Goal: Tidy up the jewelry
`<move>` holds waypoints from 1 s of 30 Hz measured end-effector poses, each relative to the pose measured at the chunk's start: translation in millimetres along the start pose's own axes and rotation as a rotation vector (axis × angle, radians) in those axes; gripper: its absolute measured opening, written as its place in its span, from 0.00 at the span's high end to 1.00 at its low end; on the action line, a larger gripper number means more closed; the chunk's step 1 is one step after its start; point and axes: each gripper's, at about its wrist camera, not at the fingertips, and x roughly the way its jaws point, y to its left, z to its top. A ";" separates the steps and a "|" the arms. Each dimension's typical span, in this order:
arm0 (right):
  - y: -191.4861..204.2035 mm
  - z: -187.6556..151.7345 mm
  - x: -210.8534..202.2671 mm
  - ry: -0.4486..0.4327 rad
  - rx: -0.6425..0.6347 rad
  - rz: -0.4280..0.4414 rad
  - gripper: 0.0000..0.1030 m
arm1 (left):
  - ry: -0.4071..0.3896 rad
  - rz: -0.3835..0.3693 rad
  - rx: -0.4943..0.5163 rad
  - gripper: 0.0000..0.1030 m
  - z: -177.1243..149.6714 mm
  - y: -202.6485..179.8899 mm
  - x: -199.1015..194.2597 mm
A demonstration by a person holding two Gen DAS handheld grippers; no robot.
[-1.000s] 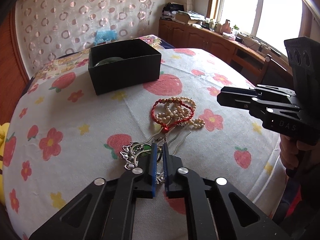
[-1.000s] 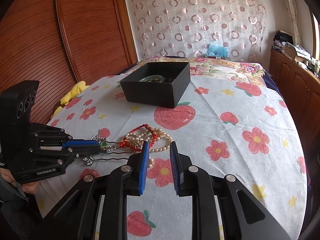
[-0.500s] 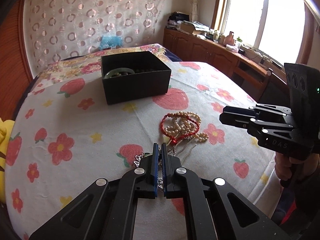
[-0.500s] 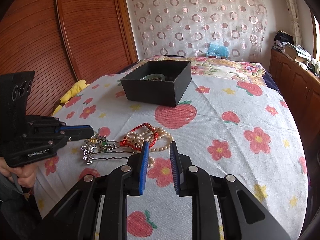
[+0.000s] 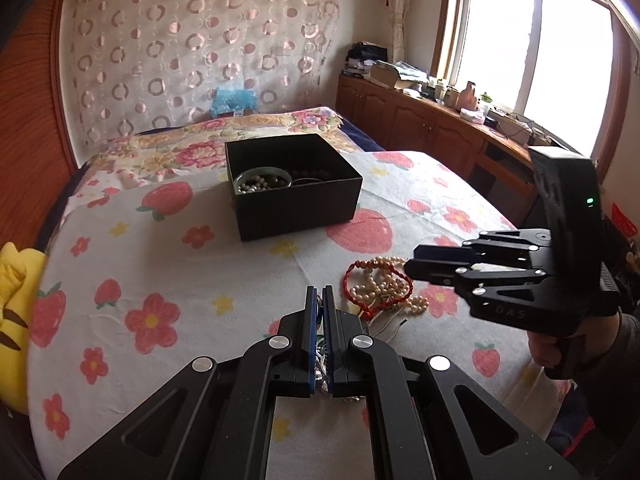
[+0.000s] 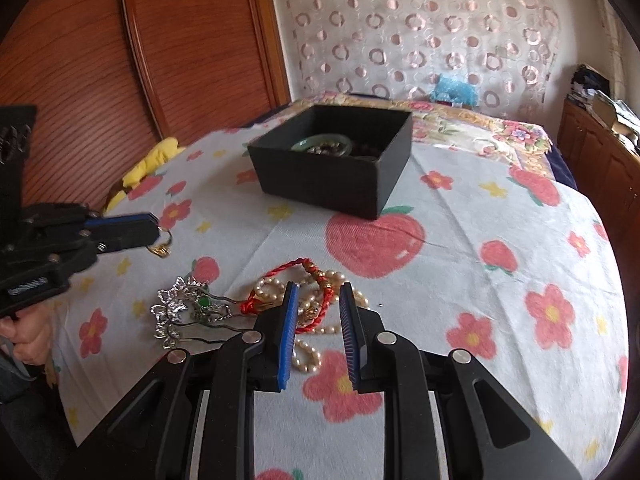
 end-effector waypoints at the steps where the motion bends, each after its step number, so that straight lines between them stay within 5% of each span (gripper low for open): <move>1: 0.5 1.0 4.9 0.014 -0.001 0.000 0.77 | -0.002 0.000 0.000 0.98 0.3 0.1 -0.6; 7: -3.5 2.9 19.7 0.060 0.025 0.007 0.78 | -0.013 -0.001 -0.001 0.98 0.8 0.8 -2.7; 12: -6.8 4.6 21.1 0.077 0.043 0.051 0.96 | -0.013 -0.001 -0.001 0.98 0.2 1.0 -3.2; 15: -4.9 5.7 20.0 0.081 0.030 0.049 0.98 | -0.014 -0.002 -0.002 0.98 0.2 1.0 -3.2; 30: 2.1 34.4 -21.5 -0.047 -0.034 0.002 0.98 | -0.034 0.005 0.005 0.98 15.1 3.9 -4.8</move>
